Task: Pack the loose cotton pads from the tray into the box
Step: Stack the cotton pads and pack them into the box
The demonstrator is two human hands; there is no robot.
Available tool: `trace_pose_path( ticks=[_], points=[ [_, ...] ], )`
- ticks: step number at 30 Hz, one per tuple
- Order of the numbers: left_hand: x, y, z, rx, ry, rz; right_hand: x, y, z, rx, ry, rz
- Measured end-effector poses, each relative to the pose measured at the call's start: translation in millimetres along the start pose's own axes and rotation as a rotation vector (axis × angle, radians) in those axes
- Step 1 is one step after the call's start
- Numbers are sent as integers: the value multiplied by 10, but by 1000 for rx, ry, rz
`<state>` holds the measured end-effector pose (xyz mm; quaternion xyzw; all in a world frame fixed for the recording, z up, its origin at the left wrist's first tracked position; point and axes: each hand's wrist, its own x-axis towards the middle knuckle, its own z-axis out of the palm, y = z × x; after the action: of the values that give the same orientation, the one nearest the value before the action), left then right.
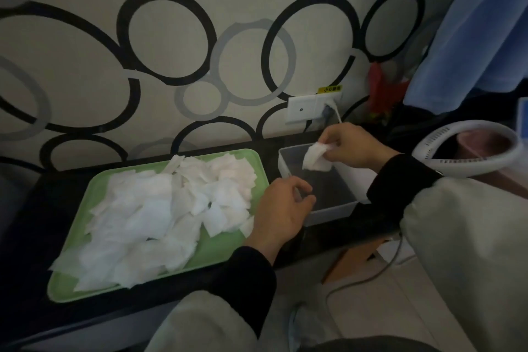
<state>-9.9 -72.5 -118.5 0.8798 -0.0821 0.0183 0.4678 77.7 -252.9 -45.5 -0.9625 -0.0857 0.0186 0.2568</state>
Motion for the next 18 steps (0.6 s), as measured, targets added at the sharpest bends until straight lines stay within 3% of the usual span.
trace_pose_path(
  ticks=[6, 11, 18],
  points=[
    [74, -29, -31, 59, -31, -13, 293, 31, 96, -182, -31, -51],
    [115, -48, -70, 26, -74, -45, 469, 52, 214, -366, -35, 31],
    [142, -63, -65, -20, -92, -61, 437, 57, 269, -351, 21, 78]
  ],
)
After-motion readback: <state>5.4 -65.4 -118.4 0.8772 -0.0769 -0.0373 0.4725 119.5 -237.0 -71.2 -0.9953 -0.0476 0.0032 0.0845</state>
